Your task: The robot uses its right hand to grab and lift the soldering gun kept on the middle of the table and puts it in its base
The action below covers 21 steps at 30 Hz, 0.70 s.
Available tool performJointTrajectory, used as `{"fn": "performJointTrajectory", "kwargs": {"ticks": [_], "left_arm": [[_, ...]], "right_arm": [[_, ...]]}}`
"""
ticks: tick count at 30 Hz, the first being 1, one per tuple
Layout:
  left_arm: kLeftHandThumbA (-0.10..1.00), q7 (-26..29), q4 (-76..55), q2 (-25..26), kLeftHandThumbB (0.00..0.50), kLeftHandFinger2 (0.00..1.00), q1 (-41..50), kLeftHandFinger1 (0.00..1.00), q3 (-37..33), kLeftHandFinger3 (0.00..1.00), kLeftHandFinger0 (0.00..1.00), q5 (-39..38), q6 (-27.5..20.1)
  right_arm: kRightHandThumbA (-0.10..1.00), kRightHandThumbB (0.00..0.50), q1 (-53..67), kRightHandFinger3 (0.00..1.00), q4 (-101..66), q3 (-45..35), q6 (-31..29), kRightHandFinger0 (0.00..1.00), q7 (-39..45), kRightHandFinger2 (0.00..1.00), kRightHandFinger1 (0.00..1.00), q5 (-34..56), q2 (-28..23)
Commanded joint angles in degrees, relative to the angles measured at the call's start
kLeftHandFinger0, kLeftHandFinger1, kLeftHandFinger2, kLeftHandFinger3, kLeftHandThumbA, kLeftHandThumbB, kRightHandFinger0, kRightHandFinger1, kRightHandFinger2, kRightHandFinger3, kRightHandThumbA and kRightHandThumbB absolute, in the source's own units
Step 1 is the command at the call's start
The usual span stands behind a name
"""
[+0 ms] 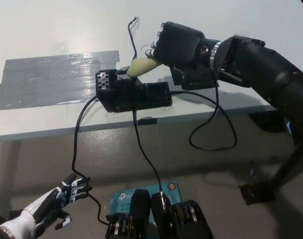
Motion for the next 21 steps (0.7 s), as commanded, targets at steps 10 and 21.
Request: {"fn": "performJointTrajectory", "kwargs": {"ticks": [10,21], "left_arm": [[1.0,-0.16,-1.47,1.49,0.278,1.0,-0.31,1.0,0.11,1.0,1.0,0.86,0.75],[1.0,0.12,-1.29,1.42,0.26,1.0,0.53,1.0,0.73,1.0,1.0,0.57,0.69]], "right_arm": [[0.1,0.307,0.75,1.0,-8.0,-5.84,7.7,0.66,22.88,0.97,0.67,4.16,2.81],[0.72,0.5,1.22,1.0,-17.82,-14.58,24.79,1.0,55.54,1.0,1.0,12.38,5.8]]}}
